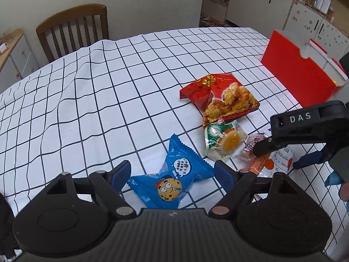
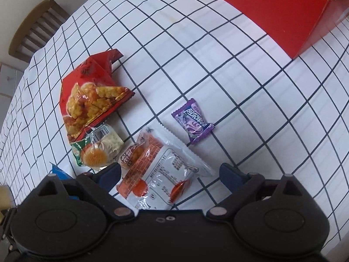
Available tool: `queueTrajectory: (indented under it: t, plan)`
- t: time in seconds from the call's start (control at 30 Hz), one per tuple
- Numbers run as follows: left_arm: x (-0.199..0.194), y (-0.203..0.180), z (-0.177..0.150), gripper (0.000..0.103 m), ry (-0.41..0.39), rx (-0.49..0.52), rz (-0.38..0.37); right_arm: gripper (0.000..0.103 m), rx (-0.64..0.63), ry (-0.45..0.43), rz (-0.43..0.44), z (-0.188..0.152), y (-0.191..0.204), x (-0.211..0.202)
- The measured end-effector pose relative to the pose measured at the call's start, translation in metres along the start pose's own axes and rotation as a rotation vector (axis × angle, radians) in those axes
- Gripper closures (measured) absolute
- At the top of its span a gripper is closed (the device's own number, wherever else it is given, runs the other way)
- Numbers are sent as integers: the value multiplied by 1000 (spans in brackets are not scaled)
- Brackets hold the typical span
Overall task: Organize snacks
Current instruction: 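Grasp the blue cookie packet with the left tool while the right tool grasps the white-orange sausage packet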
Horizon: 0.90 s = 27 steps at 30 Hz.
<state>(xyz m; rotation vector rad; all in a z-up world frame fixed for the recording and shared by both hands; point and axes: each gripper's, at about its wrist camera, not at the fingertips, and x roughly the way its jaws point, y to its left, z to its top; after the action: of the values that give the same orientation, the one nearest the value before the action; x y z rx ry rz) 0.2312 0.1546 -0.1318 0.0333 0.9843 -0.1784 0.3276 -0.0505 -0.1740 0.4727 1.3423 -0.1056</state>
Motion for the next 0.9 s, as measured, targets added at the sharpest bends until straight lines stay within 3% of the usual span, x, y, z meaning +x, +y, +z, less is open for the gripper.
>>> queueTrajectory:
  t: [0.23, 0.4, 0.67, 0.9]
  plan:
    - [8, -2, 0, 20, 13, 22, -20, 6, -40, 3, 4, 2, -4, 0]
    - [14, -3, 0, 20, 25, 35, -18, 6, 27, 17, 5, 14, -14, 0]
    - [15, -3, 1, 20, 26, 28, -19, 6, -61, 4, -34, 10, 4, 7]
    - [18, -2, -1, 20, 29, 31, -21, 4, -126, 3, -49, 6, -3, 6]
